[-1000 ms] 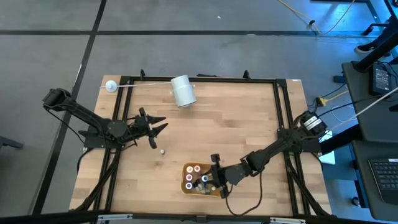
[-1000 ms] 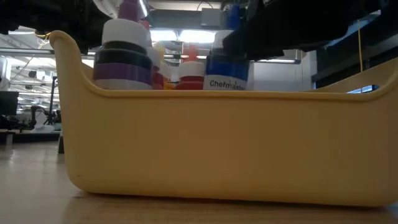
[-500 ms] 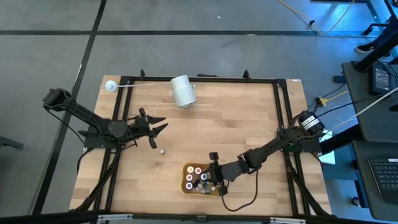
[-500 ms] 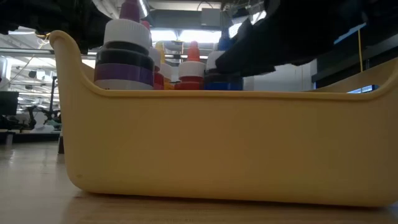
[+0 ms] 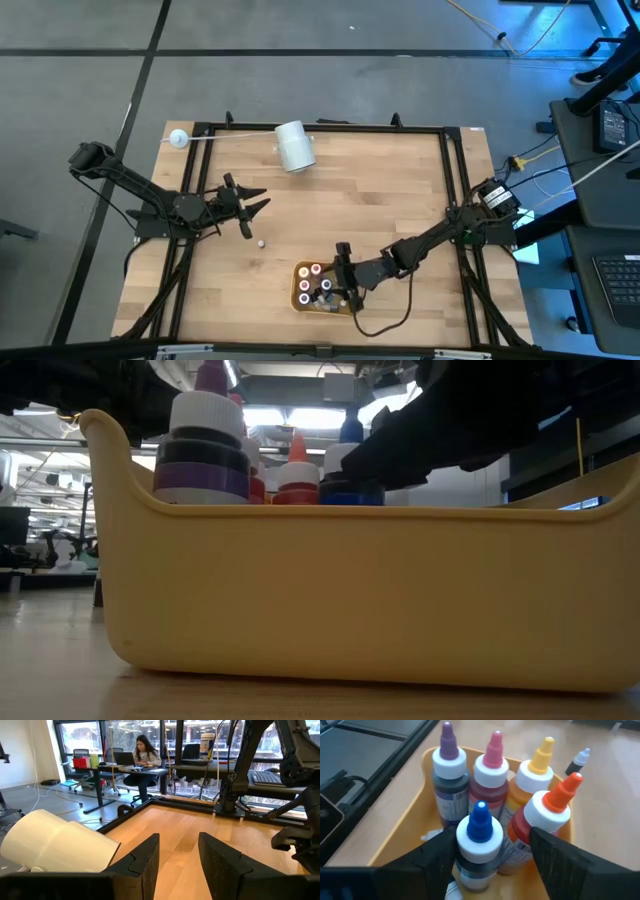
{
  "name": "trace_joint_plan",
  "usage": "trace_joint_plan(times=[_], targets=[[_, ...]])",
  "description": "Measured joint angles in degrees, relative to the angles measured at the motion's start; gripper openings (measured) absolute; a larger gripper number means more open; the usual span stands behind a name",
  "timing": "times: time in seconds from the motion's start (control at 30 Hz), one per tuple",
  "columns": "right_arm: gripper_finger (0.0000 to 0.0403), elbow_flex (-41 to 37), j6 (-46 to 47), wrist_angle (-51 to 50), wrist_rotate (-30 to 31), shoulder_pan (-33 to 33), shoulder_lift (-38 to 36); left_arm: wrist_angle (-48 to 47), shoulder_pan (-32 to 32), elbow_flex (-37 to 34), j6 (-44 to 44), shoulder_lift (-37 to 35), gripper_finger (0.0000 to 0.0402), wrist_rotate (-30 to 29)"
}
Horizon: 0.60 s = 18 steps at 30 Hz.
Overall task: Pick & Place food coloring
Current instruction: Put the big blue food coloring bottle into the yellow bin
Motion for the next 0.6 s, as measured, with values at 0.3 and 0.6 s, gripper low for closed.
trace_joint_plan(times=[0.3, 0.6], targets=[[0.0224, 0.01, 0.03, -0.16, 0.10, 0.01, 0.00, 0.00, 0.02, 0.00, -0.02, 0.00, 0.0132, 0.07], [0.0195, -0.12, 0.12, -2.19, 0.14, 1.48, -1.64, -0.64, 0.01, 0.00, -0.03, 0.00, 0.0129, 0.08]])
